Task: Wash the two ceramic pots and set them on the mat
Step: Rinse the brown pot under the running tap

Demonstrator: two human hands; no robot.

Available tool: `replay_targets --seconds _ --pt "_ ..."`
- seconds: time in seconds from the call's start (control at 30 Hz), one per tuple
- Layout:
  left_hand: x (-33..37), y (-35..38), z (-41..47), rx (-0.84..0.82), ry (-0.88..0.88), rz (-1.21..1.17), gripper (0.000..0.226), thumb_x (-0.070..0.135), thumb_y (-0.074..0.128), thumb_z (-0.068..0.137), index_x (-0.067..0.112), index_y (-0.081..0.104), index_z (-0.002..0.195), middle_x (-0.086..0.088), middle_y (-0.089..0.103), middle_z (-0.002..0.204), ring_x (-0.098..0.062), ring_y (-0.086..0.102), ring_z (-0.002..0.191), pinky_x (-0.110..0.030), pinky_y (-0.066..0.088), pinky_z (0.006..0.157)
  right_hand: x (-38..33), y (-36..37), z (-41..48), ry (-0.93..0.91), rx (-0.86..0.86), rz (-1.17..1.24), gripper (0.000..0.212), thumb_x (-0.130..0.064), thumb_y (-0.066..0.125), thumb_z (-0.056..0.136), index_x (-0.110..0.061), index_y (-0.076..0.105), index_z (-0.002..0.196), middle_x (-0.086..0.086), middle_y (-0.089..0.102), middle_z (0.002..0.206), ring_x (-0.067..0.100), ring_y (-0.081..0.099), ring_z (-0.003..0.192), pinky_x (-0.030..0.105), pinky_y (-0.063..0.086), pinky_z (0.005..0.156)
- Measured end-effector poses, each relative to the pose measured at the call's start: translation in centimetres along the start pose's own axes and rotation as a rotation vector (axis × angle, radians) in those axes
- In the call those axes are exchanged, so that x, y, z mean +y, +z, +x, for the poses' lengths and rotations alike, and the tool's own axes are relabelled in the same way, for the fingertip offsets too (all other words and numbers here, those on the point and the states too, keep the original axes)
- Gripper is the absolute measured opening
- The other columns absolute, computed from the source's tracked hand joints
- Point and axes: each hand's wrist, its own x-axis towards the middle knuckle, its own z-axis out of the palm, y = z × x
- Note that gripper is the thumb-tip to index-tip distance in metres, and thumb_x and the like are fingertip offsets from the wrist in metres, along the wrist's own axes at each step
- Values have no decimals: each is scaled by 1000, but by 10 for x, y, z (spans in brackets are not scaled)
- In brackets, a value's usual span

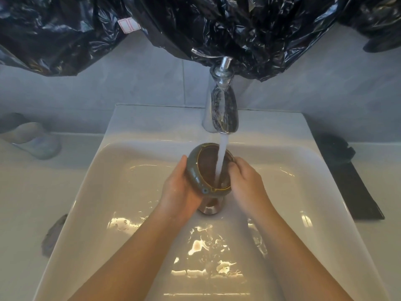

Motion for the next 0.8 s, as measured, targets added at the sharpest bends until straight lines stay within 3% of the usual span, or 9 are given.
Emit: replay_targets --seconds 0.13,0.23,0.33,0.43,0.5,0.57,0.63,0.7,0.8 --pt "5 2 -1 229 202 362 31 16 38 100 5 65 111 -19 68 112 -22 67 100 -45 50 92 1 3 1 20 54 124 20 -24 39 105 -16 57 108 -10 61 87 0 57 78 4 41 56" --pt "13 -11 -6 398 701 1044 42 -7 38 81 16 65 103 2 67 105 -9 63 97 -36 52 92 3 1 3 1 102 143 21 -24 42 104 -17 59 114 -15 61 91 -3 57 82 1 41 60" --pt "21 -16 -14 -37 962 1537 43 5 38 69 16 70 95 6 67 101 -12 57 101 -34 43 94 4 0 2 -12 125 147 20 -24 46 103 -17 61 115 -15 62 90 -7 58 78 1 41 59" --pt "18 -21 -17 -289 942 2039 37 30 49 79 25 66 112 10 63 123 -10 47 128 -56 17 114 6 1 2 -23 126 135 20 -25 50 101 -16 62 114 -15 63 88 -7 58 78 0 40 59" --pt "12 -21 -14 -318 822 2302 57 47 52 83 25 49 135 5 45 147 -13 32 141 -69 4 111 6 3 1 -32 101 115 19 -27 52 100 -18 63 113 -17 64 88 -9 60 75 0 40 59" --pt "7 -15 -10 -376 709 2310 60 37 60 83 24 41 139 4 38 151 -13 26 143 -71 -5 109 7 4 0 -34 78 99 20 -27 52 99 -19 65 112 -18 65 88 -14 59 74 0 40 60" --pt "5 -11 -11 -428 641 2125 52 19 63 81 29 49 130 11 50 139 -8 38 134 -66 -11 111 7 3 1 -26 92 99 21 -26 51 100 -17 65 112 -18 64 88 -11 58 76 0 39 61" --pt "9 -16 -12 -407 786 2035 45 15 63 73 29 63 116 13 68 110 -8 60 109 -66 0 111 7 -1 2 -22 128 124 22 -25 51 100 -16 66 113 -15 65 89 -7 58 81 0 40 62" --pt "24 -30 -6 -393 990 2219 16 21 65 74 28 70 88 9 65 77 -12 66 78 -68 18 109 7 -2 4 -29 111 157 20 -26 53 99 -17 65 112 -12 66 92 -6 60 81 1 42 60"
